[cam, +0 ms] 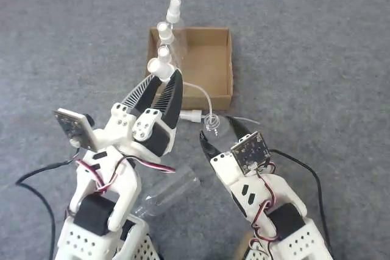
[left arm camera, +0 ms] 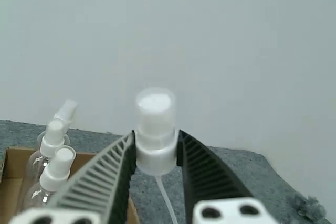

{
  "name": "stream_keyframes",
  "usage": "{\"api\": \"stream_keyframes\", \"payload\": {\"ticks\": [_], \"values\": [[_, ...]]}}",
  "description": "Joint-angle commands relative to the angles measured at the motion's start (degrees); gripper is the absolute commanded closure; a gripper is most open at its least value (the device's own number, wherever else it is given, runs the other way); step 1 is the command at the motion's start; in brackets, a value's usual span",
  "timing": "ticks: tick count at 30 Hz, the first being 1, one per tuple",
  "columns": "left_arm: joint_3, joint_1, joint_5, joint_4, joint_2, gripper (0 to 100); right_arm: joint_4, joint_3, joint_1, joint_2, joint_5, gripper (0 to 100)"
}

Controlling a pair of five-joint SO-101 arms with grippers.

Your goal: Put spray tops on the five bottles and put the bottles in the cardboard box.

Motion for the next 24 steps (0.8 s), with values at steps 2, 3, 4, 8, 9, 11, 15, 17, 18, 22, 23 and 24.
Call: {"api": "stream_keyframes", "payload": {"ticks": [2, 3, 4, 8, 9, 11, 15, 17, 18, 22, 23, 24], "values": [[-3.0, -0.4, 0.3, 0.6, -0.4, 99, -0.9, 1.3, -0.3, -1.1, 1.1, 92.3], [-2.9, -1.1, 0.3, 0.8, -0.4, 99, -0.9, 1.3, -0.3, -1.1, 1.1, 92.3], [-2.9, -1.6, 0.3, 0.8, -0.4, 99, -0.9, 1.3, -0.3, -1.1, 1.1, 92.3], [-2.6, -2.8, 0.3, 0.8, -0.4, 99, -0.9, 1.3, -0.3, -1.0, 1.1, 92.3], [-2.5, -2.8, 0.3, 0.8, -0.4, 99, -0.9, 1.3, -0.3, -1.0, 1.1, 92.3], [-2.4, -2.8, 0.3, 0.9, -0.4, 99, -0.9, 1.3, -0.2, -1.0, 1.1, 92.3], [-2.7, -2.1, 0.3, 2.9, -0.4, 99, -0.9, 1.3, -0.2, -1.0, 1.1, 92.3], [-2.8, 0.2, 0.1, 4.4, -0.4, 99, -0.9, 1.3, -0.2, -1.0, 1.1, 92.3], [-2.8, 1.6, -1.0, 5.3, -0.4, 99, -0.9, 1.3, -0.2, -1.0, 1.1, 92.3], [-2.8, 8.4, -5.9, 8.0, -0.4, 99, -0.9, 1.3, -0.2, -1.0, 1.1, 92.3], [-2.8, 9.7, -6.5, 8.6, -0.4, 99, -0.9, 1.3, -0.2, -1.0, 1.1, 92.3], [-2.8, 10.7, -7.1, 9.1, -0.4, 99, -0.9, 1.3, -0.2, -1.0, 1.1, 92.3]]}}
